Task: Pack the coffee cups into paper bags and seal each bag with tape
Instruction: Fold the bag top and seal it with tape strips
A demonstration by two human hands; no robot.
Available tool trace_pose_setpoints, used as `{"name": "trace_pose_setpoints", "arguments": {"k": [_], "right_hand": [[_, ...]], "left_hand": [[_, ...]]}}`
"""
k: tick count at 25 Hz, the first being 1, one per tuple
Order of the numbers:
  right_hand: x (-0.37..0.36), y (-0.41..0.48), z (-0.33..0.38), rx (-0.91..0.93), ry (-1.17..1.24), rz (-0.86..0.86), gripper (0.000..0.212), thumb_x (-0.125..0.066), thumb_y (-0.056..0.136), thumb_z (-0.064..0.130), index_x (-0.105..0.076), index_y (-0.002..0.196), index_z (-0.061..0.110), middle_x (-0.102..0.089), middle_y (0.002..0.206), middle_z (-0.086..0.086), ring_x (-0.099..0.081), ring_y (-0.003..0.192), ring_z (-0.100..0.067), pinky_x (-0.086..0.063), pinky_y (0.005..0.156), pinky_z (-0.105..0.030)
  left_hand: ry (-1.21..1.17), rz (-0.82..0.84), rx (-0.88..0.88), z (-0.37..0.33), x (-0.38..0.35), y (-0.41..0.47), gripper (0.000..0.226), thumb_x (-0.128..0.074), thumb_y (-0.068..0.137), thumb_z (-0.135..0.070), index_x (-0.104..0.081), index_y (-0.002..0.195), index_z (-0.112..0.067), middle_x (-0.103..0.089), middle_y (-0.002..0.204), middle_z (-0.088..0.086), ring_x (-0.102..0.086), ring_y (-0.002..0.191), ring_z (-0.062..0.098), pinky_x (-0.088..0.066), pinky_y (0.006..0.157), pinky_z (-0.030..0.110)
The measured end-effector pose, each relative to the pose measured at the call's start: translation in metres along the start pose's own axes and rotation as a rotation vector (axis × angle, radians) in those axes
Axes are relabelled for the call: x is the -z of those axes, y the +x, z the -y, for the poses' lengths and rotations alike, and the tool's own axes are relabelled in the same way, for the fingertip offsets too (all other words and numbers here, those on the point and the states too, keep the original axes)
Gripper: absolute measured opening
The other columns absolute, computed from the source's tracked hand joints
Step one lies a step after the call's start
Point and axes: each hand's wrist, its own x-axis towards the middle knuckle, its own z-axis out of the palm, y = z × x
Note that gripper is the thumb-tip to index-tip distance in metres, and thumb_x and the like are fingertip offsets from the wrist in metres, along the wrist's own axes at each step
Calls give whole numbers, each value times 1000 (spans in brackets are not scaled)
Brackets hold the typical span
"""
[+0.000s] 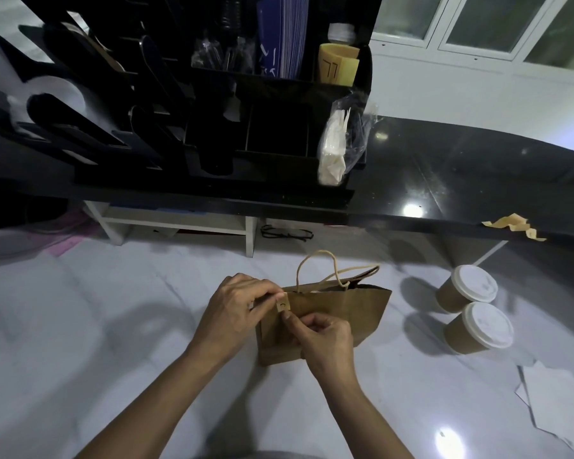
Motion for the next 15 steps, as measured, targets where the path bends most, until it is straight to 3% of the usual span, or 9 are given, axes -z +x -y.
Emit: {"name": "trace_pose_setpoints", "arguments": {"k": [5,10,13,15], "right_hand": [[18,0,2,54,2,-115,35,-77,88,36,-71,60,15,-66,58,-5,-61,59,-29,-50,55,-40],[57,-1,12,265,22,-429,27,-67,95,26,-62,70,19,-55,59,-6,-51,58,-23,-41,57,-38],[77,6,13,273,134,-465,14,-66,92,11,-62,92,25,-56,74,-5,-52,65,-14,-43,63,-36],[86,12,10,263,126,-386,32,-63,88,9,-60,112,30,-60,98,3,-58,85,-10,-45,73,-30]], "left_hand": [[29,36,16,6,7,2,21,-55,95,-41,-70,104,-29,-63,99,-23,-52,100,2,-48,83,23],[52,30,25,2,7,0,18,-56,97,-36,-69,106,-30,-62,103,-20,-50,104,4,-45,86,22],[62,14,27,-4,6,0,15,-57,96,-30,-70,105,-29,-62,101,-21,-50,103,5,-44,87,26],[66,-5,37,-8,5,0,14,-60,95,-26,-70,104,-29,-62,100,-22,-49,103,5,-44,87,27]]}}
